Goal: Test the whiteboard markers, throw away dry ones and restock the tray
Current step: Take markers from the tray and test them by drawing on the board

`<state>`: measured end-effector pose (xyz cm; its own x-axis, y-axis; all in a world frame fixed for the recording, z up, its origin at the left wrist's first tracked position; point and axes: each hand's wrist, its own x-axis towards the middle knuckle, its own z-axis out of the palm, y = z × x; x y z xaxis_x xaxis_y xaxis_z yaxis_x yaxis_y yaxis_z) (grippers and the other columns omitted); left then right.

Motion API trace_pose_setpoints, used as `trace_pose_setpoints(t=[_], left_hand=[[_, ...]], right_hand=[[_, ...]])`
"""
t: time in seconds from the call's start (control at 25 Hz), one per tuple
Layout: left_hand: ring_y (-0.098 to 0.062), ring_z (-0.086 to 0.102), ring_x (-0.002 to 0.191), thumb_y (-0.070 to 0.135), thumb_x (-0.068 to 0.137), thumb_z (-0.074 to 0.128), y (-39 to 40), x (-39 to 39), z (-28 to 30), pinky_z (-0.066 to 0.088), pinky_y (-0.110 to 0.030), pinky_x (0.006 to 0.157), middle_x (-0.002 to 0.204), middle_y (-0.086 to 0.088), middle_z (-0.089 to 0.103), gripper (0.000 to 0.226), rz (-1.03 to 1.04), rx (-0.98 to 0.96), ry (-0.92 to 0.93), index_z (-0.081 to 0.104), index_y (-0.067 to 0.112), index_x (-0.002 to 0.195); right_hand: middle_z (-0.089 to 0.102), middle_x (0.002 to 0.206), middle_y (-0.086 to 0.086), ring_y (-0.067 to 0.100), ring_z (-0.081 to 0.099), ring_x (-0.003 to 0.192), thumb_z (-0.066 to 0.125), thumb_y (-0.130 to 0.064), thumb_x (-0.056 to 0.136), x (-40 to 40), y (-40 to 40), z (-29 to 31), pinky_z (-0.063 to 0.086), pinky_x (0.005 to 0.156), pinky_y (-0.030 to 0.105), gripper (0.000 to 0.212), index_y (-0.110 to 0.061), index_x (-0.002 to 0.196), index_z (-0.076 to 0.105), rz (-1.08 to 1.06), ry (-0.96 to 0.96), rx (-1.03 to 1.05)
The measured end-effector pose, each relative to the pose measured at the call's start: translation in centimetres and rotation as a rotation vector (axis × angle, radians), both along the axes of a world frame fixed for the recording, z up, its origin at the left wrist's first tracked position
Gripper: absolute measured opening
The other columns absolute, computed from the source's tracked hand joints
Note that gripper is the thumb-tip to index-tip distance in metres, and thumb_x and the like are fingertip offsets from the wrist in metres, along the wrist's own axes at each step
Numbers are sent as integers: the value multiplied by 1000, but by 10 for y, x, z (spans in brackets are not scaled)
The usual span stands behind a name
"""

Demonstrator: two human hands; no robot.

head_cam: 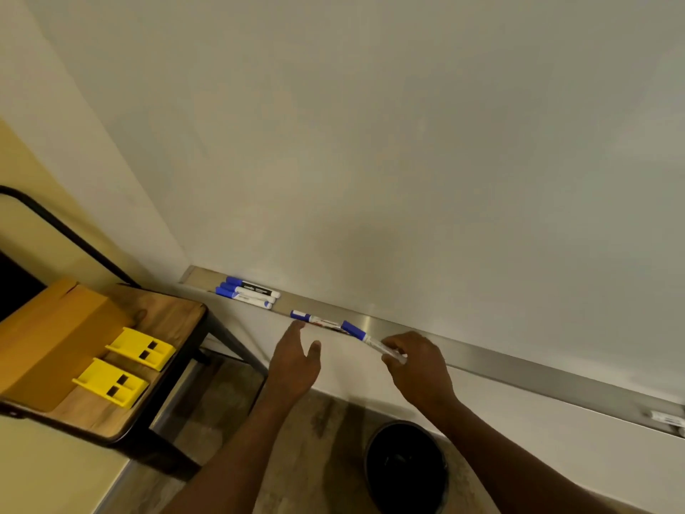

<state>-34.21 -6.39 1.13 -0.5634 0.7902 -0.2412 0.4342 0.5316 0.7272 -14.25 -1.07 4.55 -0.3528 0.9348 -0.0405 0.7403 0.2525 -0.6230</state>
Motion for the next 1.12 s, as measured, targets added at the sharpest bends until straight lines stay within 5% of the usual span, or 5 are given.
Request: trace_pose_setpoints(t=[0.16, 0.36, 0.64, 1.12], left_hand=[[-21, 5, 149, 34, 96, 53, 3, -52, -29, 12, -36, 119, 163, -5, 4, 77, -250, -170, 279, 6, 13, 154], [-20, -11, 148, 42, 97, 46, 17, -79, -40, 2, -38, 119, 161, -4, -14, 84, -474, -295, 519, -10, 13, 152], [-16, -9, 149, 18, 92, 56, 20, -88, -52, 3, -33, 118, 162, 0, -11, 87, -439, -276, 423, -7, 18, 153], [-17, -8, 149, 12, 93, 54, 24, -95, -52, 5, -36, 120, 162, 2, -5, 80, -438, -241, 414, 2, 20, 154]], right_hand=[[65, 109, 2, 20, 55, 96, 58, -24, 94, -47, 28, -19, 46, 78, 28, 25, -22, 117, 67, 81, -130, 157], [62, 116, 1, 18, 53, 102, 56, -22, 94, -99, 51, -35, 43, 85, 30, 32, -23, 126, 61, 139, -223, 177], [60, 114, 2, 19, 53, 104, 61, -20, 90, -132, 65, -49, 36, 79, 26, 33, -22, 123, 60, 201, -350, 141], [56, 126, 5, 21, 46, 116, 60, -24, 91, -131, 61, -55, 40, 92, 31, 40, -18, 130, 52, 268, -418, 129]])
